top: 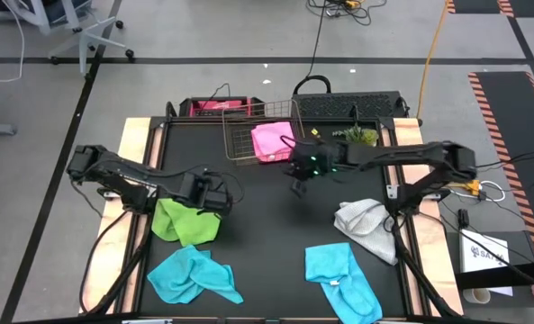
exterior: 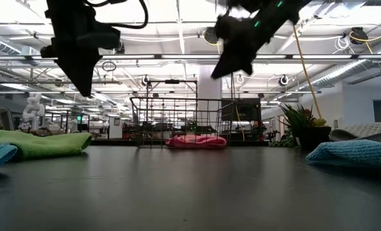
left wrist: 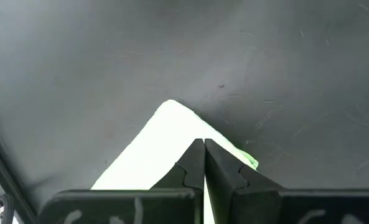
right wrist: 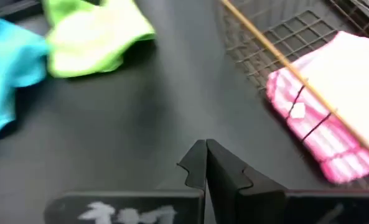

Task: Fold microfiber towels
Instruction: Fold the green microfiber cloth in quarters

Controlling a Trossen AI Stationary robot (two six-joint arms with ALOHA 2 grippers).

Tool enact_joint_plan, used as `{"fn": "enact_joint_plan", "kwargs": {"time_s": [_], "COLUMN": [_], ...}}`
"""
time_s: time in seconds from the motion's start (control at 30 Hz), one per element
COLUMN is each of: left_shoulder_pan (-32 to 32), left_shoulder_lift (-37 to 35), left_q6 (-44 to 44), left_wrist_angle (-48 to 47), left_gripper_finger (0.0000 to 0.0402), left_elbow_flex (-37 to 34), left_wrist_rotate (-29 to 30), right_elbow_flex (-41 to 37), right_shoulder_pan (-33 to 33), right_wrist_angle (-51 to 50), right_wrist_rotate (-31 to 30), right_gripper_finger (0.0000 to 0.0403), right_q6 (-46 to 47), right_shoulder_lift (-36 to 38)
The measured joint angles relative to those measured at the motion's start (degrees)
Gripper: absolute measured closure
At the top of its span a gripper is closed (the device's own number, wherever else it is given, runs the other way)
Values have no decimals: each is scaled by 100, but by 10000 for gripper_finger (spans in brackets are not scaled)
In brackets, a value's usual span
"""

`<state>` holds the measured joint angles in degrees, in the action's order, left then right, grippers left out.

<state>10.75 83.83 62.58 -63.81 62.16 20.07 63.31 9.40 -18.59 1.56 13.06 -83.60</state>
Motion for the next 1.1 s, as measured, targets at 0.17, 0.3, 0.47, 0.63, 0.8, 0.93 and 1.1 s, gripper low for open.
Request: {"fn": "enact_joint_plan", "kwargs": {"time_s": [0.17,0.3,0.47,0.63,0.8,0.93,1.1], "left_shoulder_pan": [265,500,629,627,801,1116,1804], "left_shoulder_lift": [-17,19,19,20,20,19,5], "left_q6": [-508,-1074,-535,-105,158,2035,4081], "left_wrist_angle": [323,565,-235,-1134,-1359,-1774,-2089], "left_gripper_finger": [382,394,388,341,287,253,234], "left_elbow_flex": [3,10,5,5,3,3,3], "left_wrist_rotate": [393,488,128,-257,-982,-1117,-1468], "right_elbow_flex": [2,2,2,0,1,2,1], "right_shoulder_pan": [-636,-997,-1148,-1129,-1125,-1125,-1103], "right_wrist_angle": [-1014,-1474,-1482,-1470,-1470,-1470,-1464], "right_wrist_rotate": [-289,-645,-1060,-1091,-1091,-1101,-1263], "right_gripper_finger": [403,403,403,403,403,403,403], "right_q6": [470,825,1027,1009,1001,986,919], "right_shoulder_lift": [729,1126,1342,1369,1369,1369,1369]}}
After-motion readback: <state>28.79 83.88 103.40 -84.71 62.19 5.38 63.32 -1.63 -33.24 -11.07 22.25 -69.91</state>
